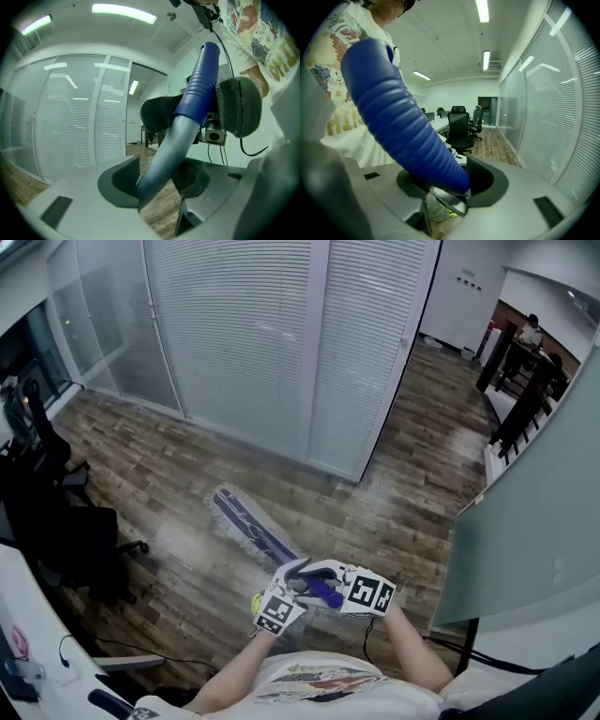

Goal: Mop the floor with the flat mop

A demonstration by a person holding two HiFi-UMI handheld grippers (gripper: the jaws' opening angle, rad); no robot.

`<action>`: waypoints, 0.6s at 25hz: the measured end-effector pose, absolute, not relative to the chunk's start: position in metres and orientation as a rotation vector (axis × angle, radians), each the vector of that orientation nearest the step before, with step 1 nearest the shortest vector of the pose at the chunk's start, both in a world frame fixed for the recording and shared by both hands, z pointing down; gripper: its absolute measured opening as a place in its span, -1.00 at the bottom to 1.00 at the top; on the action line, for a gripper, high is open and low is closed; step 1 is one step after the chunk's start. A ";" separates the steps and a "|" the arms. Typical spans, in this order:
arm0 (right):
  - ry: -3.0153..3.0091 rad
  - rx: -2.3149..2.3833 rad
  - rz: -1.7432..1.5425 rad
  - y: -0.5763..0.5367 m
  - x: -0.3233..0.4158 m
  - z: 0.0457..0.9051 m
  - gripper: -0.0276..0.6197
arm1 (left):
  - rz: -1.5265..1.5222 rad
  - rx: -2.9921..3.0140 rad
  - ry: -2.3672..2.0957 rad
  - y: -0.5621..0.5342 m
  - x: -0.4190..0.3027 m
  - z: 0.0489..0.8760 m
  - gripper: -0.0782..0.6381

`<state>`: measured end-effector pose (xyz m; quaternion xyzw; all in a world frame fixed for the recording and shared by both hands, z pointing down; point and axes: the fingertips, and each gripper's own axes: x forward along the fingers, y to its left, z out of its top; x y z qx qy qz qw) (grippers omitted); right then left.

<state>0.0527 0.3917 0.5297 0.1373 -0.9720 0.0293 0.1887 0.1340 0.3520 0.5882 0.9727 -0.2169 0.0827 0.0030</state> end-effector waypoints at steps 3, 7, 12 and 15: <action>-2.722 0.383 0.094 0.357 0.042 0.526 -0.35 | 0.243 3.059 -0.664 0.317 0.123 0.582 -0.24; -2.733 0.360 0.112 0.307 0.015 0.520 -0.35 | 0.227 3.052 -0.667 0.266 0.097 0.576 -0.24; -2.733 0.323 0.103 0.235 -0.023 0.516 -0.35 | 0.235 3.044 -0.645 0.194 0.062 0.573 -0.24; -2.757 0.338 0.109 0.193 -0.044 0.514 -0.34 | 0.252 3.042 -0.621 0.152 0.042 0.573 -0.24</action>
